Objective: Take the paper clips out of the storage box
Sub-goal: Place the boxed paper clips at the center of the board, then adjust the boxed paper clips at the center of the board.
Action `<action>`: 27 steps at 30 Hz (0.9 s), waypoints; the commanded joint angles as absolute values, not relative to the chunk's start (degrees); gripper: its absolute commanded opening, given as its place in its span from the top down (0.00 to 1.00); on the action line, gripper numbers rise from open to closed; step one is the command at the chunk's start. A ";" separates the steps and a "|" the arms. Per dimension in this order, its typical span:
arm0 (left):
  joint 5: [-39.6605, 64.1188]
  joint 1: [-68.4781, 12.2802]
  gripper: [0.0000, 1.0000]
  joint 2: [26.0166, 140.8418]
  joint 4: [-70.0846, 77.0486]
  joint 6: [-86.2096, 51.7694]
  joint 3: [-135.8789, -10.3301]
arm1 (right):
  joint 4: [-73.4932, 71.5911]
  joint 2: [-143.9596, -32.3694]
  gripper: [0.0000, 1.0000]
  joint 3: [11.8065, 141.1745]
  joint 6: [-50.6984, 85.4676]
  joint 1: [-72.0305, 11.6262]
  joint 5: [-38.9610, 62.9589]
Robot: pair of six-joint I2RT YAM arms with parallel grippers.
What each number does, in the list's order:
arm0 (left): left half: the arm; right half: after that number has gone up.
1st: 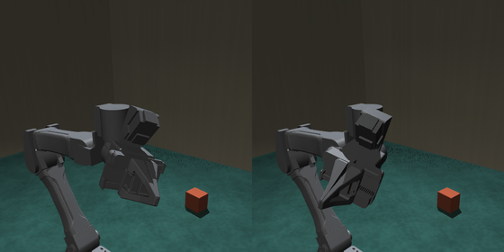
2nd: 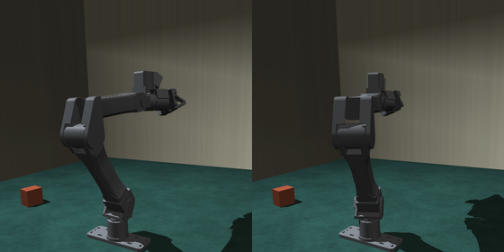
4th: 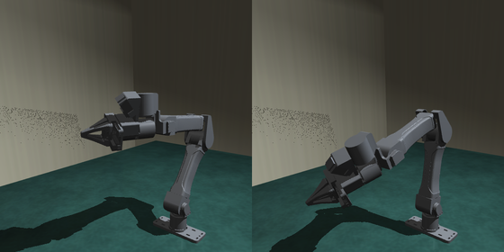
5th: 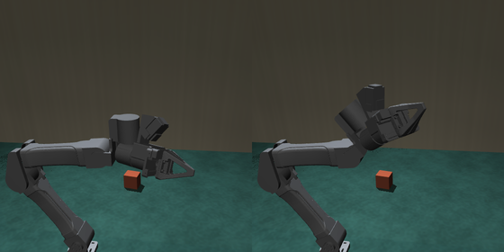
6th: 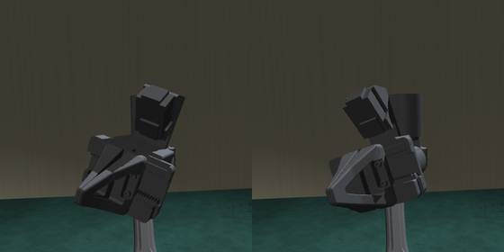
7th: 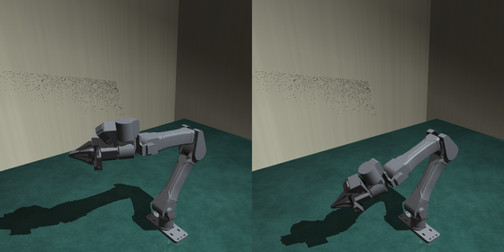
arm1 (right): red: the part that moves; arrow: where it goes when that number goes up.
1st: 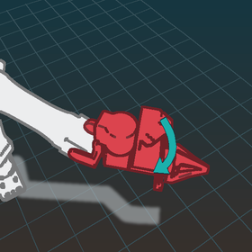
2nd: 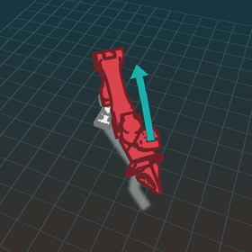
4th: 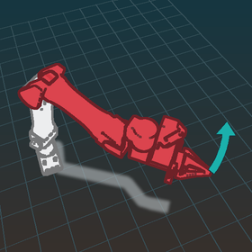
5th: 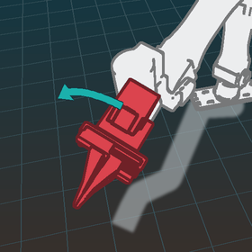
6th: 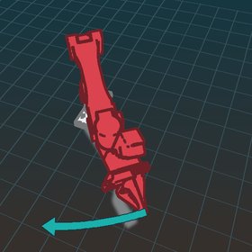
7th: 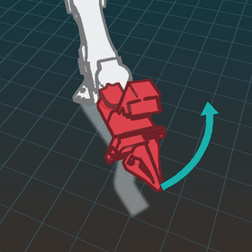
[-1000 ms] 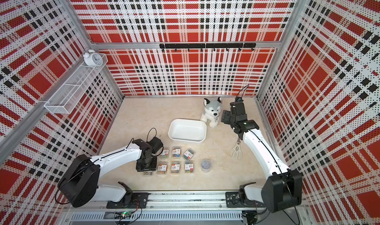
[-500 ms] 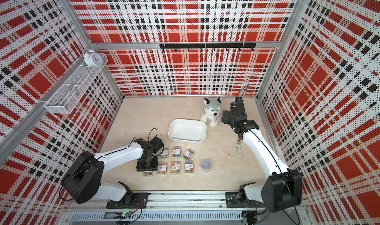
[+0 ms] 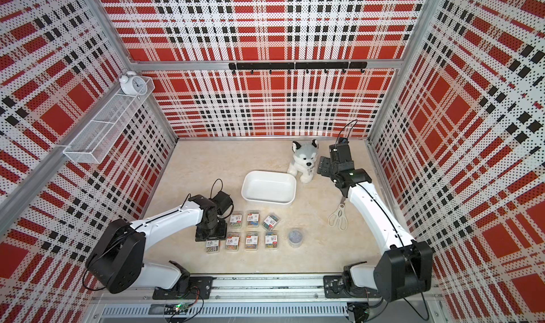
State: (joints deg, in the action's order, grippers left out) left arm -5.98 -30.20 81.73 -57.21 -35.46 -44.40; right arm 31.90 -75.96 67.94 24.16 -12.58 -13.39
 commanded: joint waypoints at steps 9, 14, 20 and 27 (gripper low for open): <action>-5.41 -28.68 0.30 79.98 -59.94 -33.53 -47.87 | 39.27 -78.16 0.16 73.51 31.01 -12.86 -15.47; -5.73 -27.78 0.30 79.74 -62.58 -32.19 -52.87 | 49.50 -80.28 0.19 77.52 44.71 -14.10 -13.12; -8.53 -24.83 0.29 77.90 -65.04 -30.43 -63.21 | 58.60 -80.21 0.21 82.66 53.40 -24.80 -18.73; -12.91 -18.48 0.29 73.65 -60.86 -27.23 -72.64 | 73.64 -85.20 0.21 90.81 59.50 -32.50 -13.39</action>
State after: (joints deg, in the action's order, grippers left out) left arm -9.96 -20.53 76.09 -62.24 -29.50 -71.07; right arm 64.27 -82.83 89.80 54.30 -30.30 -15.20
